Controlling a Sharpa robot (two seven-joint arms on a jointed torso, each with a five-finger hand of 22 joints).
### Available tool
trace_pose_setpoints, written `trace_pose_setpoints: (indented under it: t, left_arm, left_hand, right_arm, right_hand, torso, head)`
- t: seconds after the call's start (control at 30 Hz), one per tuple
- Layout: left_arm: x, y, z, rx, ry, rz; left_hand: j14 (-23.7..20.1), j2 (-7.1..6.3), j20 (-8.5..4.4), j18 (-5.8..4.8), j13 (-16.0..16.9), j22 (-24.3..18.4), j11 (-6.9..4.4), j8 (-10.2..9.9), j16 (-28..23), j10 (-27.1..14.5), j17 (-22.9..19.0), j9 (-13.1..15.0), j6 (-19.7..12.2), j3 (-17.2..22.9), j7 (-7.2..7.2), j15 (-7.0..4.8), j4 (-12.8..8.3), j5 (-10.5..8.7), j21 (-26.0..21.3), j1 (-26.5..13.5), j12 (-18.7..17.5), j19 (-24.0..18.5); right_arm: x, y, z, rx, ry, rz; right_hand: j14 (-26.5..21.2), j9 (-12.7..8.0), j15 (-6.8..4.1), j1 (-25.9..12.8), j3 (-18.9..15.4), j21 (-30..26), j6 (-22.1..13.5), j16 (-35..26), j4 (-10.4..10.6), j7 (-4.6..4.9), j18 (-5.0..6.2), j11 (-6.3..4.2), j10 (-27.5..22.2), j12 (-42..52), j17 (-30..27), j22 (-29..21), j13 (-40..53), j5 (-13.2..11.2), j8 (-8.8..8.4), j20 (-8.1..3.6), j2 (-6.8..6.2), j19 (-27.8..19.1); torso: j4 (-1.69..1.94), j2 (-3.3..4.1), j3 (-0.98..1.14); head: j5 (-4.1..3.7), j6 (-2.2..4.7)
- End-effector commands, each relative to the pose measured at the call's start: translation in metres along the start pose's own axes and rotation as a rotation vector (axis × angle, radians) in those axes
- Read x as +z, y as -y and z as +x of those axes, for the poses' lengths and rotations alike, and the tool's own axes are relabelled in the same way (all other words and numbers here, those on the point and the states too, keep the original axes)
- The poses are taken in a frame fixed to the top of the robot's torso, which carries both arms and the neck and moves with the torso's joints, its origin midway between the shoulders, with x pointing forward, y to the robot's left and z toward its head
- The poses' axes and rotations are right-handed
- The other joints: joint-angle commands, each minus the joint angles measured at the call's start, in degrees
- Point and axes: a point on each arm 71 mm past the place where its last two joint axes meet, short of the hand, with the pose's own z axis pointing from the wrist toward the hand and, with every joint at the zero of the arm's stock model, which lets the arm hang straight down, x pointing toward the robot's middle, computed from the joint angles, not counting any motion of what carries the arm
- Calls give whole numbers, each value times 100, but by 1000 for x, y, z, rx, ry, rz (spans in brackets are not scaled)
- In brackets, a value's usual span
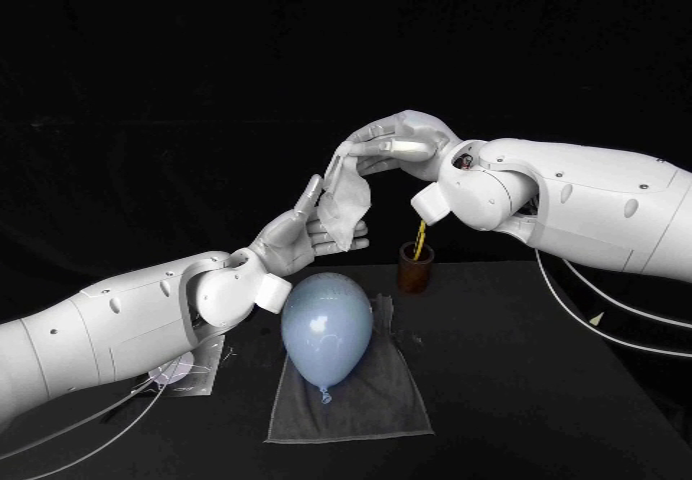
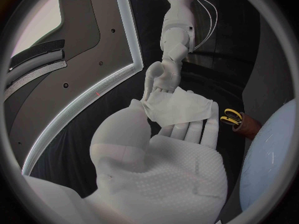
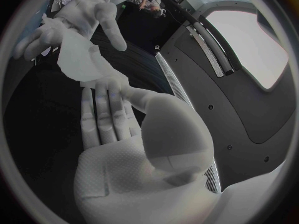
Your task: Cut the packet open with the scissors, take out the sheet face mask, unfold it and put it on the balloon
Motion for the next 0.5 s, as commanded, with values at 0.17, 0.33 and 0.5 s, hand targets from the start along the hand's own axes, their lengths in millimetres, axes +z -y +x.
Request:
trace_pose_setpoints:
  t: [0.17, 0.33, 0.5]
  left_arm:
    - [0, 1, 2, 8, 8, 24]
    - [0, 1, 2, 23, 30, 27]
    - [0, 1, 0, 41, 59, 27]
  left_hand:
    - [42, -71, -8, -93, -5, -6, 23, -193, -43, 29, 14, -103, 177, 226, 87, 49, -337, -15, -30, 1259, -21, -65]
    - [425, 432, -17, -4, 1, 33, -87, -343, 15, 279, 78, -212, 594, 944, -93, -51, -1022, -5, 38, 2870, 16, 322]
    - [796, 508, -18, 112, -11, 61, -74, -447, 94, 494, 141, -292, 913, 1316, -111, -86, -1204, -6, 104, 3252, 16, 756]
  right_arm:
    - [1, 5, -2, -13, 4, 35]
    - [1, 10, -1, -28, -13, 67]
    - [1, 15, 3, -50, -53, 105]
  right_hand:
    - [-12, 80, 36, -24, 25, -45, -46, -125, -41, 8, 95, 35, -34, -85, -33, -43, -9, 28, 25, -1, 4, -1]
    - [-220, -20, 171, -343, -260, -187, -439, -329, 60, 184, 89, 215, -542, -109, -80, -148, -24, 32, -211, 108, -395, -193]
    - [-549, -296, 306, -630, -648, -232, -910, -547, 249, 325, 62, 370, -994, -90, -115, -279, -18, 32, -648, 184, -789, -463]
  torso:
    - [0, 8, 7]
    - [1, 4, 1]
    - [0, 1, 0]
  head:
    - [-6, 23]
    - [-10, 25]
    - [11, 21]
